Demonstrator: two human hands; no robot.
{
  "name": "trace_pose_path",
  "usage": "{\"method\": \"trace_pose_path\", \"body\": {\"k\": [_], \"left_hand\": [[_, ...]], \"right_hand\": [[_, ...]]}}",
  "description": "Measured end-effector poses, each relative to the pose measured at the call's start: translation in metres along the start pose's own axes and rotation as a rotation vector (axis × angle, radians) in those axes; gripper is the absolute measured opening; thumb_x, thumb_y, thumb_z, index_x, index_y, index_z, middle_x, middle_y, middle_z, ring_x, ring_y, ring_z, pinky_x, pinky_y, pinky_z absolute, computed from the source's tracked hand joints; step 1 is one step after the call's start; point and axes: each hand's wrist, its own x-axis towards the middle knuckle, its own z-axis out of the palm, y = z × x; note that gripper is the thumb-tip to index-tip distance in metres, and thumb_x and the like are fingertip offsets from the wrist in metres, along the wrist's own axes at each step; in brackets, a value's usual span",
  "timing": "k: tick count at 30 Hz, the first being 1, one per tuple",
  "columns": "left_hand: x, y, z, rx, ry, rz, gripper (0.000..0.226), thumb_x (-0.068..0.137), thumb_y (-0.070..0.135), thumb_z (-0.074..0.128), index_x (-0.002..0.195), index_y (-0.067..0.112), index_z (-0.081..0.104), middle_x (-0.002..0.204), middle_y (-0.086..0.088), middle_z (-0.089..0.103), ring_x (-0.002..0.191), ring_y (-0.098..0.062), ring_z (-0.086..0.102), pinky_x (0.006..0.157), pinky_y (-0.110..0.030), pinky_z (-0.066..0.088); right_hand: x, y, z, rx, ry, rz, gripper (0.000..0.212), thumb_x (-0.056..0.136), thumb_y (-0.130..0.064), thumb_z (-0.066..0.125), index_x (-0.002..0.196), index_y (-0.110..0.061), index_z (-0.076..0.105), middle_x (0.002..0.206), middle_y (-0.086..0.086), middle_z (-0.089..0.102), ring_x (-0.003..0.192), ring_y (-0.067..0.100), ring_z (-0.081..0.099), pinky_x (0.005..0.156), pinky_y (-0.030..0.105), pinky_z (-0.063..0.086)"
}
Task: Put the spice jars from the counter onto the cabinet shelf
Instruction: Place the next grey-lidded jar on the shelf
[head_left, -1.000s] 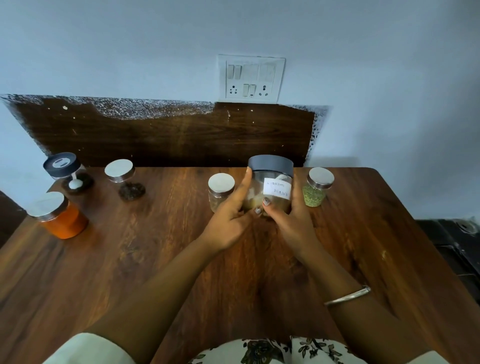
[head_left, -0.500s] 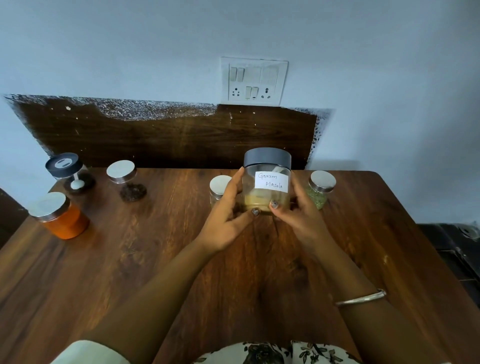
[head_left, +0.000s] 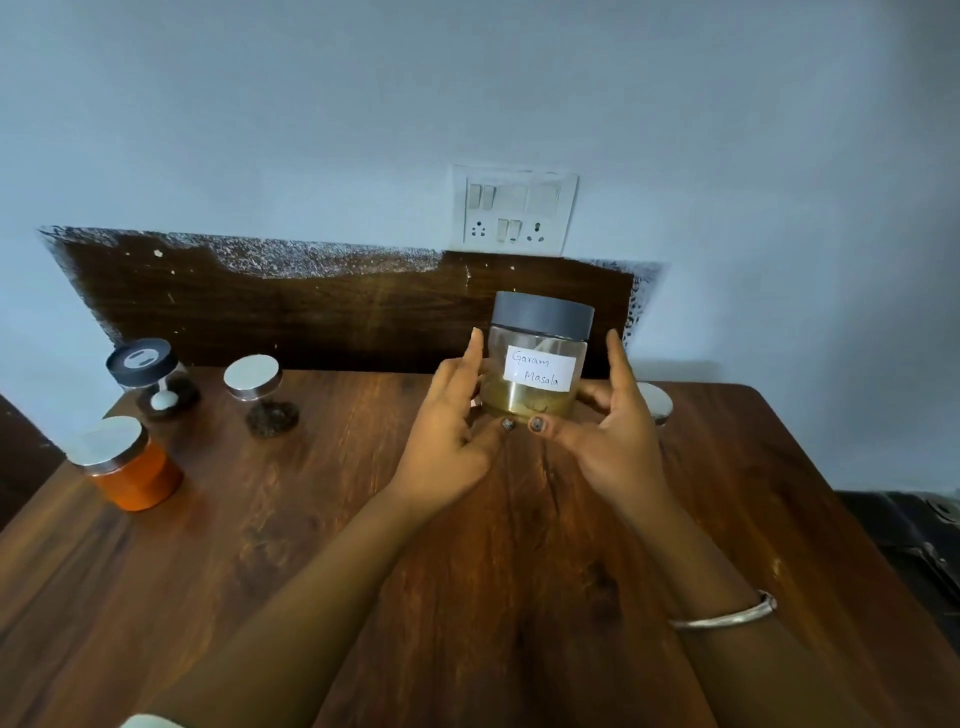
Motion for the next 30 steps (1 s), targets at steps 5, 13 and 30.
{"method": "trace_pose_path", "body": {"k": [5,13,30], "left_hand": [[0.037,0.024,-0.020,-0.026,0.074,0.045,0.094,0.081,-0.002,0.064,0.144,0.029,0.002,0.128,0.005,0.051,0.118,-0.007,0.052,0.094,-0.013,0.044],[0.125,0.084,-0.074,0.071,0.263,0.244,0.102,0.081,0.015,0.069,0.137,0.057,-0.005,0.123,0.032,0.044,0.111,0.006,0.051,0.082,0.005,0.037],[0.288,0.196,-0.184,0.222,0.405,0.512,0.066,0.085,0.021,0.066,0.137,0.023,0.025,0.142,0.005,0.046,0.093,0.005,0.056,0.075,-0.004,0.044]], "right_hand": [[0.031,-0.035,-0.001,-0.138,0.045,-0.121,0.114,0.067,-0.026,0.082,0.149,-0.036,0.004,0.128,-0.008,0.060,0.118,0.008,0.054,0.101,0.037,0.046],[0.098,-0.139,-0.005,-0.266,0.160,-0.438,0.101,0.080,-0.032,0.069,0.135,-0.052,-0.014,0.132,-0.022,0.044,0.116,-0.001,0.044,0.094,0.020,0.035],[0.235,-0.330,-0.009,-0.344,0.349,-0.737,0.071,0.081,-0.031,0.070,0.136,-0.018,0.026,0.133,0.005,0.053,0.108,0.026,0.061,0.076,0.027,0.048]]}}
